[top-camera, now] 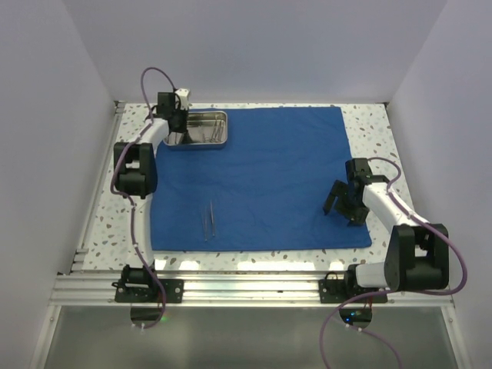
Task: Open and lay out the surgical kit
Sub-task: Pick up the medical item from the container.
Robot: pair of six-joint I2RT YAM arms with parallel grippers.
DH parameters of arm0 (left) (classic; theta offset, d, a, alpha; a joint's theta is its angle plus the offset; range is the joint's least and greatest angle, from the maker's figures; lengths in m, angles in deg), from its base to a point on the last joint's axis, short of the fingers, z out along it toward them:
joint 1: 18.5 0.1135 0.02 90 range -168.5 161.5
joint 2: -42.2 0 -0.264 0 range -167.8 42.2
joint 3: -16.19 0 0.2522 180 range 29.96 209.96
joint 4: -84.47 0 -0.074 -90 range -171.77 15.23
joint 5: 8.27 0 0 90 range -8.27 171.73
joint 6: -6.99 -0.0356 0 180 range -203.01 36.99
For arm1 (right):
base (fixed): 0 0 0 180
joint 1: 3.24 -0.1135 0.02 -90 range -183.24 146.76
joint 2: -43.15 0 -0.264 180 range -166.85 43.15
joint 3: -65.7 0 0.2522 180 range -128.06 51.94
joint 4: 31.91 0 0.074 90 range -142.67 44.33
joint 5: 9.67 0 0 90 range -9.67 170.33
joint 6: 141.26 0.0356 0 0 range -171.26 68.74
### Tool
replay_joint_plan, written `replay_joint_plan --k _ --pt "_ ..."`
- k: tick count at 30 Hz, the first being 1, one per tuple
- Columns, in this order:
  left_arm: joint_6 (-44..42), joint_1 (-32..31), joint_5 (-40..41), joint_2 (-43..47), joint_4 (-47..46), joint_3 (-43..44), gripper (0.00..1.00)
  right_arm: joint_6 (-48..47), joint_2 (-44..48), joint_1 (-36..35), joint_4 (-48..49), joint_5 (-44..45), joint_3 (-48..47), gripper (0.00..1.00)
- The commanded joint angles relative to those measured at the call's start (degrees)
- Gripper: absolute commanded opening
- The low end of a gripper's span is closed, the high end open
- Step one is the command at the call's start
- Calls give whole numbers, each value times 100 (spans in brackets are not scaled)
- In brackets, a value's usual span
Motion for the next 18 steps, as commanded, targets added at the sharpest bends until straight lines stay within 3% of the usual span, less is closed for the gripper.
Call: replay_joint_plan --k 1,9,14,18 --pt "26 -94 -20 96 207 -231 0 26 -71 -15 119 43 -144 82" --pt "219 -103 146 272 611 365 0 26 34 -15 154 -19 -82 82" --pt "816 -103 270 596 980 919 0 17 149 -15 172 -98 -39 83" --pt "1309 -164 347 1053 1042 727 0 -27 219 -15 181 -160 -74 83"
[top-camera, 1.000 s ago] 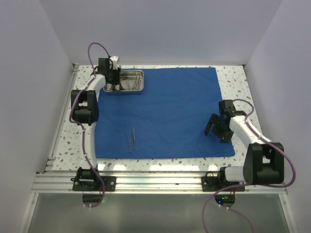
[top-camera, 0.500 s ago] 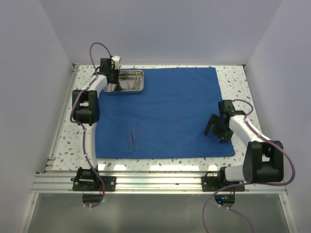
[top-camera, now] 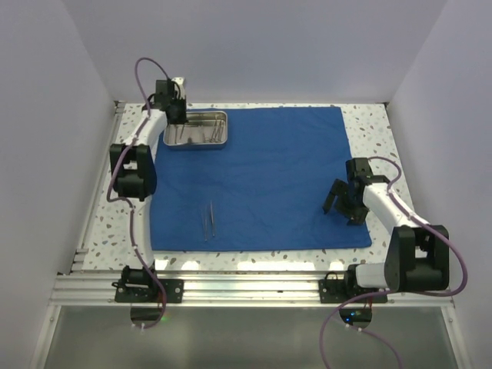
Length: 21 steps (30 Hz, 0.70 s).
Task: Open and lay out the surgical kit
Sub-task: Pick up the medical item from the container, then place the medical item in the surgical kit.
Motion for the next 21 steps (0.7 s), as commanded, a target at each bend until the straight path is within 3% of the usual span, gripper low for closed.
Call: replay_joint_plan --k 1,7,12,16,21 --pt "599 -143 230 908 153 56 0 -36 202 -6 111 -151 -100 82" --pt "1179 -415 521 1891 425 -919 0 -106 447 -6 41 -265 -153 82" --pt "1486 -1223 1572 3350 460 -3176 0 -167 536 -6 49 -300 -170 83" --pt "2407 -1751 1559 4633 355 -5431 0 -141 658 -6 84 -484 -135 82" --pt "2866 -2234 1698 5671 636 -6518 0 -150 852 -6 190 -581 49 83"
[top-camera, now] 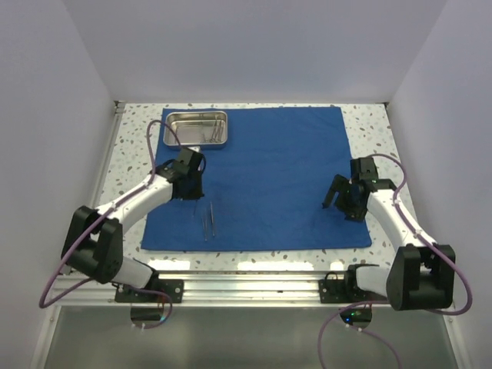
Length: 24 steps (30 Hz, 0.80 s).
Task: Open and lay out the surgical kit
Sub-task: Place the medical item in the surgical kit.
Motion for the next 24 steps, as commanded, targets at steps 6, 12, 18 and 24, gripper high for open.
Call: replay_joint_plan --k 6,12,18,24 --pt "978 -510 809 736 119 -933 0 -60 326 -6 260 -381 245 83" --pt "1497 -932 1003 894 14 -1478 0 -78 422 -24 181 -390 262 83" --pt "1558 -985 994 842 -399 -1865 0 -87 449 -33 172 -434 271 83" --pt "1532 -1073 959 850 -251 -1699 48 -87 484 -41 181 -434 289 83"
